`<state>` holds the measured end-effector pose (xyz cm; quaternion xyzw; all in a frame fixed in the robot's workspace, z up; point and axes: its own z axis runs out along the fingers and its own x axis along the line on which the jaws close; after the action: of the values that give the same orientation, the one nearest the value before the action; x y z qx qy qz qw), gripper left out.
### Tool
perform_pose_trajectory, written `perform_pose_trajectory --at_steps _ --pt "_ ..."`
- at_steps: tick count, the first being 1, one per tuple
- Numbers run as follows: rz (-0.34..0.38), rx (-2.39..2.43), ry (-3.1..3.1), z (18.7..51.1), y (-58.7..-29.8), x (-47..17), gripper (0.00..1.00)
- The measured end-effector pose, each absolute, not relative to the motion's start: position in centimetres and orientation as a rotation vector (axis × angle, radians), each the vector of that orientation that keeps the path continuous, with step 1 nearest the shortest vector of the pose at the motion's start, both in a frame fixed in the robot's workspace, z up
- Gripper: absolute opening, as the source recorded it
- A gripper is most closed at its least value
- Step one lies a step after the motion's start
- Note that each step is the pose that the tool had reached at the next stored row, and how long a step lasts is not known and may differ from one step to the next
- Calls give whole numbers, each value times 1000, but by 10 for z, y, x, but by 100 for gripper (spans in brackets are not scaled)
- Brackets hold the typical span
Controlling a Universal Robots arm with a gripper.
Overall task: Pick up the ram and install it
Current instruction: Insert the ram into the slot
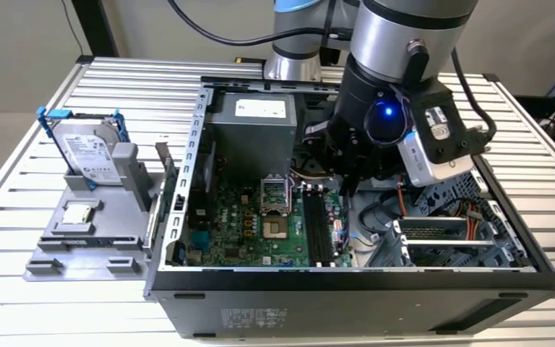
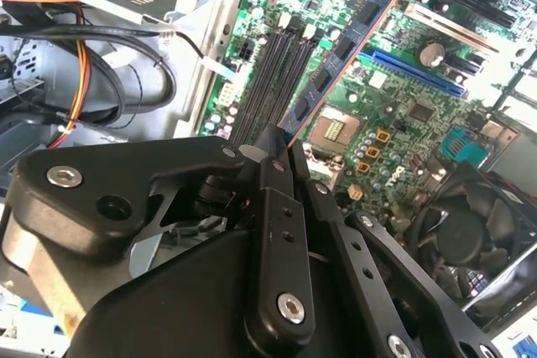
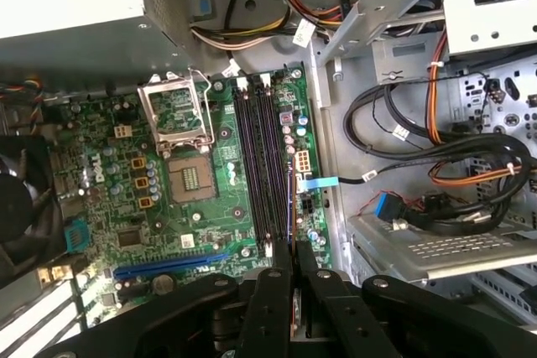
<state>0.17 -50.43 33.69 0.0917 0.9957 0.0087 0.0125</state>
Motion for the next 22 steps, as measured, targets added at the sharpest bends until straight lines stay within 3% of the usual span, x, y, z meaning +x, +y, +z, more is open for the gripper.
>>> perform_pose_trajectory --at_steps 22 --pt "27 219 3109 332 -479 5 0"
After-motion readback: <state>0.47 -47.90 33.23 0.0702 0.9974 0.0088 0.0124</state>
